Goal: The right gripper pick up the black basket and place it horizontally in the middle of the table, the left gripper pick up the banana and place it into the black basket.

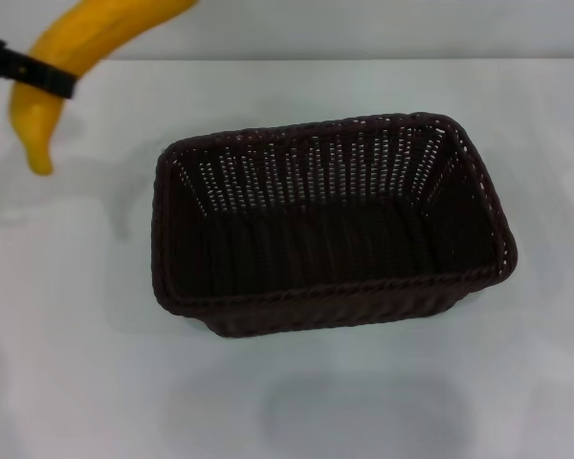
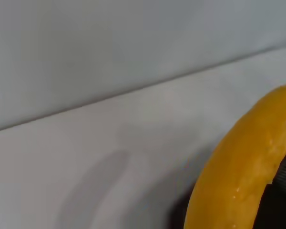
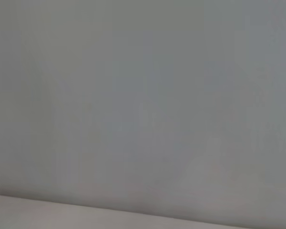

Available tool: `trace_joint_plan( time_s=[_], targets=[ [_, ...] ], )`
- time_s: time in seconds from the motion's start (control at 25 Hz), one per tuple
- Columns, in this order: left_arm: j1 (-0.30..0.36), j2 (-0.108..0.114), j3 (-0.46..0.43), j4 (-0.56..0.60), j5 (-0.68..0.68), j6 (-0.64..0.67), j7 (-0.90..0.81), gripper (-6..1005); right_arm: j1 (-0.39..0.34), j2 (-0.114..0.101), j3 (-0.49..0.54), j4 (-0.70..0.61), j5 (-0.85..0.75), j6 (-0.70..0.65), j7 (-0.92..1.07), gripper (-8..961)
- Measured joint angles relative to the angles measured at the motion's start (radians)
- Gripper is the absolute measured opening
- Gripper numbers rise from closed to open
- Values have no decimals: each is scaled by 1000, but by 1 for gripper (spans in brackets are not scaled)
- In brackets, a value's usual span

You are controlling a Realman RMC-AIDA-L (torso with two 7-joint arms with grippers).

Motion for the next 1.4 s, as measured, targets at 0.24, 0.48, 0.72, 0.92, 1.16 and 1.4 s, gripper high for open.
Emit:
trace_joint_plan(
  time_s=[0.24,0.48,0.72,0.92,1.16,1.4],
  targets=[
    [-68,-37,89,-22,1,-33,0,504,5,1,-4,8,30,0,-48,357],
    [-168,-133,210,-128,19,41,4,505,13,1,4,43,75,1,-106,358],
    [-190,-164,241,-130,45,73,1,561,21,1,18,71,78,2,-129,358],
    [-146,-166,236,-89,56,113,46,700,17,1,51,76,80,9,-143,358],
    [114,-183,175,159,-118,228,231,883,12,2,75,102,141,12,-217,357],
    [489,-262,69,329,-504,456,536,883,10,2,150,157,200,20,-278,356]
  ],
)
